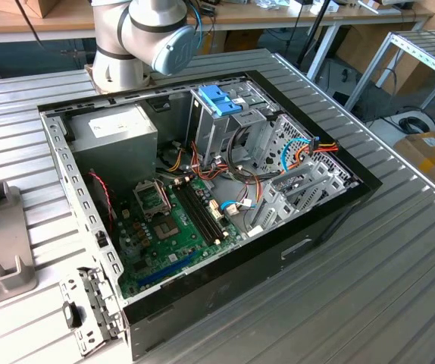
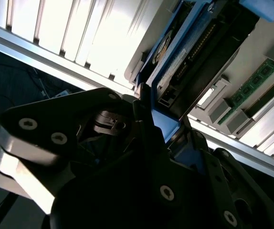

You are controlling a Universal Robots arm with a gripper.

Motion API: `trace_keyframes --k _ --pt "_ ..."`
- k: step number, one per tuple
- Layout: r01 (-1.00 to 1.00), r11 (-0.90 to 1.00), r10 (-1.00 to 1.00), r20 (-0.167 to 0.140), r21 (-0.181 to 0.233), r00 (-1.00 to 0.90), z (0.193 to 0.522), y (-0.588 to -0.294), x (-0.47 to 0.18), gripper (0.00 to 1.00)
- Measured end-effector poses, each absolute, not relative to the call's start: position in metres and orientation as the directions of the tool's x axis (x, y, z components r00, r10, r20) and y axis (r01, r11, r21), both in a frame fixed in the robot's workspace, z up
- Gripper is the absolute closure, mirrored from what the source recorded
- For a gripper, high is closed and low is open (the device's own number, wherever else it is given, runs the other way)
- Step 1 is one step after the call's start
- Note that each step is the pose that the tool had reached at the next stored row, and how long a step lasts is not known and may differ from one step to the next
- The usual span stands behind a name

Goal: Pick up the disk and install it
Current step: 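Pick up the disk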

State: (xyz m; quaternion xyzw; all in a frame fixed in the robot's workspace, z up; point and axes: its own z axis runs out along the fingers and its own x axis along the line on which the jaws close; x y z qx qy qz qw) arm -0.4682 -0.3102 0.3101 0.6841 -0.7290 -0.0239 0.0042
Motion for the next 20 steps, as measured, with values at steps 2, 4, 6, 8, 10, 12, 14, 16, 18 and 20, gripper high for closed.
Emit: trace_keyframes --k 2,4,6,8,10,12,14,16,18,20 --pt "-0.997 0.063 -0.998 -0.027 0.041 -0.064 0.312 -0.31 -0.468 0.63" --pt "-0.997 0.063 -0.998 -0.027 0.041 -0.064 0.313 -0.31 -0.468 0.63" --pt "-0.997 0.063 -0.998 -0.027 0.041 -0.064 0.315 -0.31 -0.468 0.63" --pt "-0.997 0.063 -0.998 -0.027 0.041 -0.064 0.316 -0.31 -0.468 0.63" --pt "-0.997 0.063 -0.998 -0.027 0.041 -0.064 0.317 -0.31 -0.468 0.63" --pt "-0.997 0.063 -0.998 -0.027 0.041 -0.064 0.319 -0.31 -0.468 0.63" --pt "-0.997 0.063 -0.998 -0.027 0.041 -0.064 0.32 -0.31 -0.468 0.63" --pt "-0.997 0.063 -0.998 -0.027 0.041 -0.064 0.323 -0.31 -0.468 0.63" --pt "-0.997 0.063 -0.998 -0.027 0.041 -0.064 0.325 -0.31 -0.468 0.63" --pt "-0.997 0.063 -0.998 -0.027 0.041 -0.064 0.326 -0.31 -0.468 0.63"
